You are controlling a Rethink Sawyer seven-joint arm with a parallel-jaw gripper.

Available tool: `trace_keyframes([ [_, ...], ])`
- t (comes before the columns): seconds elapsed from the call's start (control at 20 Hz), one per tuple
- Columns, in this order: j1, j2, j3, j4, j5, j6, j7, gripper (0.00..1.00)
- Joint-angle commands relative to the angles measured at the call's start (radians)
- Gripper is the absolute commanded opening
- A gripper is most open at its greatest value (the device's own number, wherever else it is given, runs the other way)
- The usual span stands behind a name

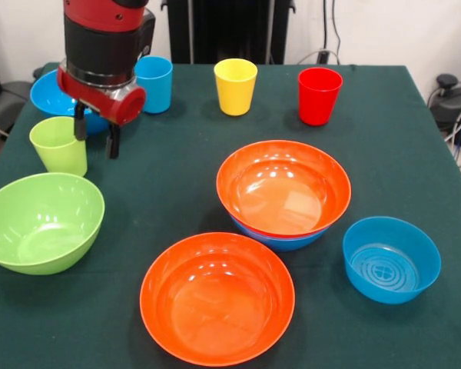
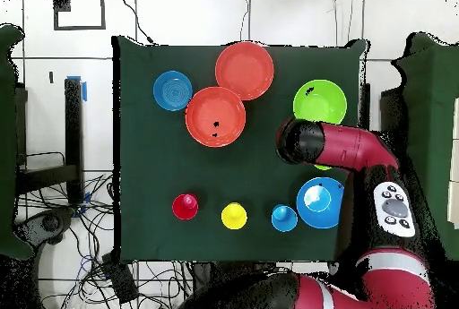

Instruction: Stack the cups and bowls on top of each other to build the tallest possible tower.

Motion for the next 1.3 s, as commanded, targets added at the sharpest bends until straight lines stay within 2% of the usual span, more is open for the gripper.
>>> trace_keyframes([
  [0.05,0.014,-0.06,0.039,0.122,0.026,0.078,0.022,1.0],
  [0.35,0.0,-0.084,0.041,0.153,0.022,0.067,0.011,1.0],
  [0.8,-0.016,-0.038,0.046,0.124,0.001,0.016,0.01,1.0],
  [1.3,-0.082,-0.004,0.073,0.138,-0.03,-0.071,-0.02,1.0],
])
